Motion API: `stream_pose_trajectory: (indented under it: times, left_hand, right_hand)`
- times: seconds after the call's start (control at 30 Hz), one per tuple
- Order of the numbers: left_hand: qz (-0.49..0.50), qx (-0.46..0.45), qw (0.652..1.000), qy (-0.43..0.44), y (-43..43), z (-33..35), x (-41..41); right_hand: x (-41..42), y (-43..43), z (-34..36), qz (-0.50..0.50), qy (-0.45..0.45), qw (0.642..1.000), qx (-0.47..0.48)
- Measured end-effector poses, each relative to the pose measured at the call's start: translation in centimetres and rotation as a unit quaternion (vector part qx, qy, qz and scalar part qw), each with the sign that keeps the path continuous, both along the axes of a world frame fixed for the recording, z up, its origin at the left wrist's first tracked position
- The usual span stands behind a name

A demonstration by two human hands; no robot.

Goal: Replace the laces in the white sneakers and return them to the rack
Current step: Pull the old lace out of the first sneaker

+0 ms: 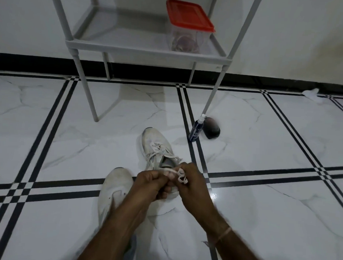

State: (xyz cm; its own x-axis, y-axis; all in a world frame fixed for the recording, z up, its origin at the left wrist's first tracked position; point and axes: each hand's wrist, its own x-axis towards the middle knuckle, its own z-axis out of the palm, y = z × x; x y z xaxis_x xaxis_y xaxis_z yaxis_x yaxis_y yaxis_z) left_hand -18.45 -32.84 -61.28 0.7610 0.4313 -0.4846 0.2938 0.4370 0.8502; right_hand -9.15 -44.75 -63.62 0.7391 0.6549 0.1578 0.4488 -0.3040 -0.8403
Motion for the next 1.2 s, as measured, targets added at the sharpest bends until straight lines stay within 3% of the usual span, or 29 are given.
stream_pose_trajectory:
  times: [0.1, 0.17, 0.27, 0.33, 0.4, 0.47, 0.53, 0.63, 0.9, 1.03, 1.1, 1.2]
  left_hand:
    - [-0.012, -0.083, 0.996, -0.025, -2.1, 0.0, 1.1]
    - [0.009, -0.125, 0.992, -0.019, -3.9, -0.1, 2.1]
    - [0.006, -0.073, 0.997, 0.018, -6.7, -1.1, 3.1]
    - [-0.022, -0.023, 0.999, 0.033, -9.2, -2.5, 4.1]
    - [-0.061, 0.058, 0.995, 0.056, -11.3, -4.6, 5.3]
    - [-0.124, 0.113, 0.982, 0.082, -13.4, -6.4, 6.9]
    - [-0.161, 0.065, 0.980, 0.103, -15.1, -7.9, 8.4]
    - [-0.169, 0.023, 0.975, 0.140, -16.2, -9.3, 9.5]
    - [-0.113, 0.165, 0.975, 0.093, -14.2, -9.2, 7.9]
    - [-0.059, 0.254, 0.964, 0.049, -13.2, -6.9, 5.0]
    - [-0.010, 0.332, 0.942, 0.039, -12.3, -5.5, 2.6]
    - [0.072, 0.469, 0.877, 0.078, -9.3, -4.1, -0.9]
  right_hand:
    - [0.7, -1.6, -0.4, -0.061, -0.021, 0.996, 0.055]
    - [0.6, -2.6, -0.3, -0.099, 0.070, 0.987, 0.106]
    - [1.2, -4.3, -0.4, -0.205, 0.199, 0.950, 0.126]
    - [3.0, -6.7, -1.8, -0.278, 0.172, 0.944, 0.035]
    - [4.7, -9.0, -3.7, -0.289, 0.105, 0.939, -0.154]
    - [5.8, -10.9, -5.4, -0.281, 0.090, 0.903, -0.311]
    - [6.5, -12.1, -6.6, -0.282, 0.122, 0.875, -0.373]
    - [7.2, -13.5, -7.8, -0.255, 0.125, 0.862, -0.420]
    - [6.7, -14.1, -8.0, -0.247, 0.128, 0.896, -0.347]
    - [4.5, -12.8, -7.1, -0.271, -0.057, 0.925, -0.262]
    - [2.3, -11.0, -6.0, -0.235, -0.126, 0.952, -0.152]
    - [-1.9, -7.3, -4.6, -0.087, -0.050, 0.994, -0.050]
